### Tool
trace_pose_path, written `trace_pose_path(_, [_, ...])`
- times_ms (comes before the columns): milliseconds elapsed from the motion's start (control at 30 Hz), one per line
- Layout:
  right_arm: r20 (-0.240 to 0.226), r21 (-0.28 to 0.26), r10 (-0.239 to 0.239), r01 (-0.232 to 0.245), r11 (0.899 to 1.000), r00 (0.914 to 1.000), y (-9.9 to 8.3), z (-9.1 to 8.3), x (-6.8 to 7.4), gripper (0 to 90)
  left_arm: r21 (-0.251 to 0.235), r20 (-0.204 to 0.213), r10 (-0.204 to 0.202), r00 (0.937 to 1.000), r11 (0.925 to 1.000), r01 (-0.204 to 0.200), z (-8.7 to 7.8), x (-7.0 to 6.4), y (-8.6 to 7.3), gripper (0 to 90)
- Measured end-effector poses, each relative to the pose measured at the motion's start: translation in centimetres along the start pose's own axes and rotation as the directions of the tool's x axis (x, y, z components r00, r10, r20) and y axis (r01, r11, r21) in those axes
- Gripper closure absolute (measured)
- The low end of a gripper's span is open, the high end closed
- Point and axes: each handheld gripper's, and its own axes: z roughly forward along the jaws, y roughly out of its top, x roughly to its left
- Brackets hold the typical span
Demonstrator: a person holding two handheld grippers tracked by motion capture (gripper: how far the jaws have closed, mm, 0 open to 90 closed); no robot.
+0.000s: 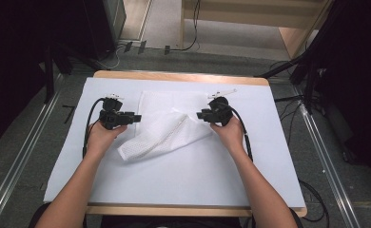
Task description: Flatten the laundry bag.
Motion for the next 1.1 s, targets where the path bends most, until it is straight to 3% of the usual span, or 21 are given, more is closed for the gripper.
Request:
trace_pose_path(267, [-0.049,0.04,-0.003,0.005,0.999,0.9988,1.4,1.7,1.1,67.6,-0.012,0.008,-0.009,0.9999,0.9999,0.009,-1.2,-0.2,-1.0,50.0])
trace_pose_path(400, [-0.051,0.034,-0.027,0.029,0.999,0.9983,1.6,2.7,1.7,64.0,-0.016,-0.004,-0.011,0.9999,0.9998,0.011,-1.7,0.0,-1.4,49.0])
trace_pose_path(467, [-0.062,0.062,-0.021,0.025,0.998,0.9979,2.0,3.2,1.9,63.5,-0.018,-0.01,-0.019,0.9998,0.9997,0.019,-2.0,0.1,-1.6,48.6])
trace_pose_path(567, [-0.072,0.062,-0.026,0.031,0.998,0.9971,2.5,3.8,2.4,63.5,-0.021,-0.015,-0.03,0.9994,0.9993,0.03,-2.3,0.3,-1.9,48.3])
trace_pose_path(933, [-0.057,0.085,-0.048,0.052,0.995,0.9972,2.7,6.1,2.3,52.5,-0.014,-0.027,-0.044,0.9987,0.999,0.043,-2.7,0.7,-2.7,47.7])
trace_pose_path(1100, [-0.06,0.09,-0.06,0.065,0.994,0.9964,2.6,7.0,2.5,56.0,-0.018,-0.034,-0.043,0.9985,0.9989,0.043,-2.8,0.8,-2.8,47.5])
